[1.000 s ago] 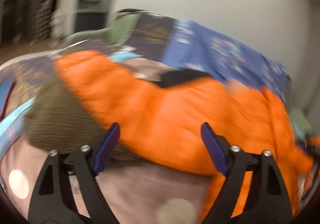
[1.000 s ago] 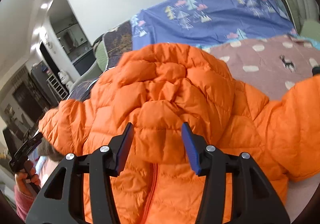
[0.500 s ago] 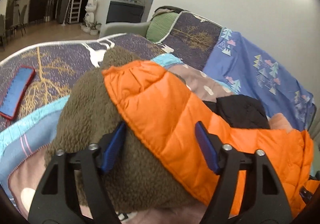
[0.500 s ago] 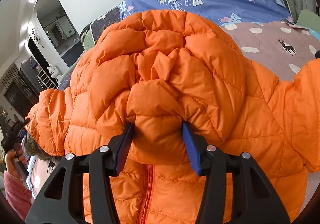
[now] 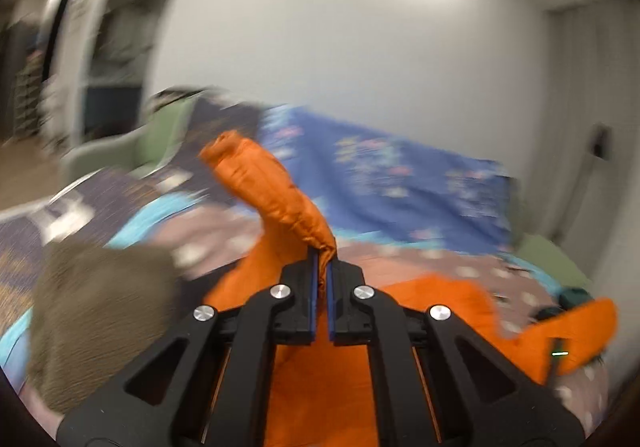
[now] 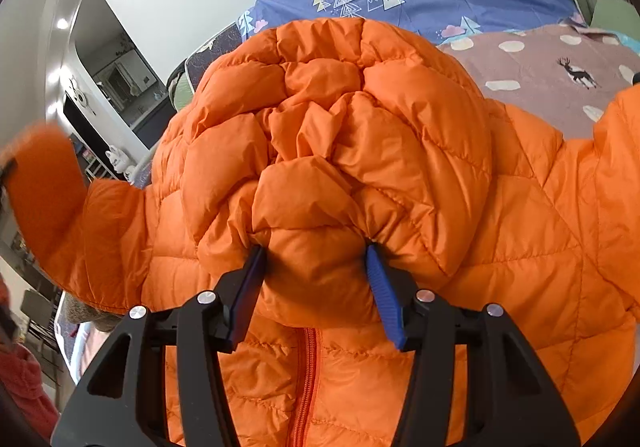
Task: Fold large clothes
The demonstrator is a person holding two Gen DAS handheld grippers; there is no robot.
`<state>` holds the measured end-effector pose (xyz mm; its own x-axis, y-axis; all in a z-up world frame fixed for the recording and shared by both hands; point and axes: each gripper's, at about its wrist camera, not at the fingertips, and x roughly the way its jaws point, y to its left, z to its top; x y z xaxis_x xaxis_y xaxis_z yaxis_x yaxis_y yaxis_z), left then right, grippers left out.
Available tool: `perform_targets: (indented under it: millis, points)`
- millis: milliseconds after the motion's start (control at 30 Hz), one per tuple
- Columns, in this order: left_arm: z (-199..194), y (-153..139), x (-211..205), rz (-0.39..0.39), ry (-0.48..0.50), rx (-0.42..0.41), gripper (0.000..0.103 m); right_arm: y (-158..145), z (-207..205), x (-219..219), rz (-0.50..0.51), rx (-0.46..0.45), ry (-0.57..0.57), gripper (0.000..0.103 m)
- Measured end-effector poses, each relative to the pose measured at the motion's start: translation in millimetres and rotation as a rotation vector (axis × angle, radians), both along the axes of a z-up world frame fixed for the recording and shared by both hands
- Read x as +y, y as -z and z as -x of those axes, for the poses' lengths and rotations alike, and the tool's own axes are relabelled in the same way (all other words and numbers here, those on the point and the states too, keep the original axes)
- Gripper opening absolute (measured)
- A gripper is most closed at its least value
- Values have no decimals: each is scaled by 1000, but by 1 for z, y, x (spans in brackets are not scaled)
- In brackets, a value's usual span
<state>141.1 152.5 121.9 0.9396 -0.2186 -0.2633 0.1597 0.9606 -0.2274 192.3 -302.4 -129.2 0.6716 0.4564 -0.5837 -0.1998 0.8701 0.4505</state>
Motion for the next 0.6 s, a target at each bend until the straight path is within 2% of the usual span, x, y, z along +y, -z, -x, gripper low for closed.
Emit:
perform_targets:
  millis: [67, 133, 233, 333, 467, 500, 567, 600]
  points:
    - [5, -19, -58, -26, 143, -45, 3, 0, 0, -4, -27, 10, -6, 54]
    - [7, -27, -111, -47, 276, -53, 3, 0, 1, -9, -55, 24, -17, 54]
    - [4, -23, -198, -138, 436, -28, 3, 0, 7, -22, -92, 54, -41, 54]
    - [-2, 11, -270, -237, 524, 32, 3, -1, 24, -45, -84, 65, -3, 54]
    - [-21, 74, -325, -322, 555, 157, 12, 0, 50, -92, -95, 65, 73, 54]
    - [-27, 92, -333, -343, 556, 193, 17, 1, 57, -106, -100, 69, 96, 54]
    - [-36, 121, -339, -358, 559, 253, 41, 2, 64, -124, -102, 74, 127, 54]
    - [-38, 129, -339, -357, 557, 268, 44, 3, 67, -132, -103, 76, 140, 54]
